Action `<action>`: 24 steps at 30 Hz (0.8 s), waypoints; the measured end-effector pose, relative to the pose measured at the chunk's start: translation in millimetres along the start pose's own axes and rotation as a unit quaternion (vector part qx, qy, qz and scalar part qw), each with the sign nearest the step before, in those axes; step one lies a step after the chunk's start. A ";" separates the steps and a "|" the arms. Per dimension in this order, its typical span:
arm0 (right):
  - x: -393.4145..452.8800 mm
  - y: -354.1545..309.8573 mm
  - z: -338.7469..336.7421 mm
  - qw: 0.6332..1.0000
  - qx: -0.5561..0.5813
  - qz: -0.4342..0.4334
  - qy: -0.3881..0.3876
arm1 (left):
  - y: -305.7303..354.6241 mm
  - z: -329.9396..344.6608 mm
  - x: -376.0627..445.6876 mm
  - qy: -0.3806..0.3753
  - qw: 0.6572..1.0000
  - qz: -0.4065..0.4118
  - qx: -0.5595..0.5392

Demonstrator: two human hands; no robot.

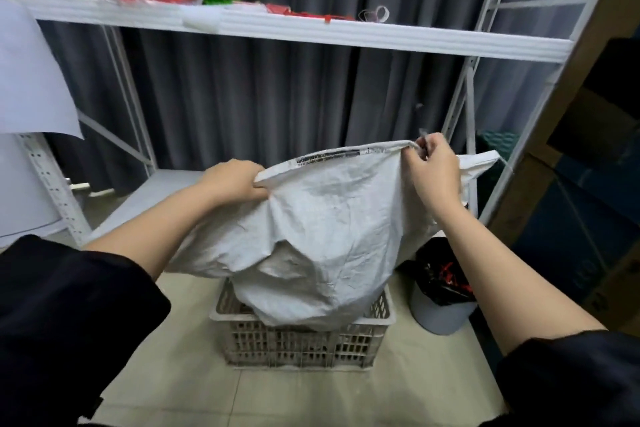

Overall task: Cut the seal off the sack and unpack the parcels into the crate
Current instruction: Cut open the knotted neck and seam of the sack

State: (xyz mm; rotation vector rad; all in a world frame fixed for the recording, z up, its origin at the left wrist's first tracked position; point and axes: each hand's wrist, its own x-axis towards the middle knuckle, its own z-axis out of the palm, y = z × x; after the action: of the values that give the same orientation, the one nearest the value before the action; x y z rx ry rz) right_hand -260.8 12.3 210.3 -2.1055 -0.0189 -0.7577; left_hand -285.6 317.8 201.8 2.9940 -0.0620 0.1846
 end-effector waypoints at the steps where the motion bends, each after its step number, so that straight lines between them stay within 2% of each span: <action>1: 0.6 0.2 2.7 0.998 -0.058 -0.005 -0.036 | 0.9 -0.6 0.6 0.006 0.998 -0.014 0.055; 2: 2.2 0.6 3.5 0.991 -0.112 -0.011 -0.066 | 2.0 -3.0 2.3 0.028 0.995 -0.030 0.087; 4: 9.4 -4.5 0.8 0.985 -0.153 -0.023 -0.076 | 3.2 -15.8 10.9 0.099 0.991 -0.071 0.046; 6: 16.9 -17.1 -3.5 0.990 -0.136 -0.037 -0.029 | 8.9 -32.3 23.8 0.192 0.973 -0.113 -0.062; 8: 22.2 -26.7 -3.0 0.995 -0.076 -0.043 0.040 | 20.8 -41.1 29.3 0.288 0.927 -0.138 -0.198; 9: 24.4 -28.3 -1.4 0.997 -0.056 -0.037 0.047 | 25.6 -41.0 30.2 0.304 0.910 -0.147 -0.241; 10: 26.4 -27.4 0.8 0.998 -0.055 -0.027 0.024 | 27.4 -36.7 31.4 0.284 0.915 -0.147 -0.244; 12: 32.0 -22.7 4.6 0.994 -0.084 0.006 -0.066 | 22.1 -27.0 37.7 0.175 0.948 -0.159 -0.211; 13: 34.8 -21.5 5.0 0.991 -0.103 0.015 -0.084 | 18.2 -28.6 42.1 0.155 0.951 -0.169 -0.208; 15: 38.8 -24.5 6.7 0.994 -0.100 -0.002 -0.042 | 16.4 -43.0 49.5 0.213 0.927 -0.168 -0.258; 17: 34.1 -33.1 11.6 0.998 -0.044 -0.031 0.043 | 23.5 -49.0 47.8 0.308 0.884 -0.156 -0.315; 18: 32.2 -34.7 15.8 0.996 -0.022 -0.043 0.076 | 25.6 -45.5 47.4 0.339 0.867 -0.147 -0.335; 19: 31.0 -32.8 20.6 0.995 -0.020 -0.049 0.082 | 24.9 -37.5 48.1 0.341 0.866 -0.137 -0.340; 22: 36.6 -10.4 34.9 0.994 -0.101 -0.023 -0.036 | 8.1 -4.4 61.2 0.231 0.914 -0.155 -0.295; 24: 44.8 4.7 43.6 0.983 -0.161 -0.018 -0.090 | -4.3 6.4 77.2 0.212 0.927 -0.174 -0.256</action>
State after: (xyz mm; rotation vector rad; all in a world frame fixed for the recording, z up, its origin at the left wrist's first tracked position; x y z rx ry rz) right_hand -200.8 30.4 211.3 -2.4843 -0.0342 -0.6194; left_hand -208.0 318.6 204.6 2.3359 0.3995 0.6543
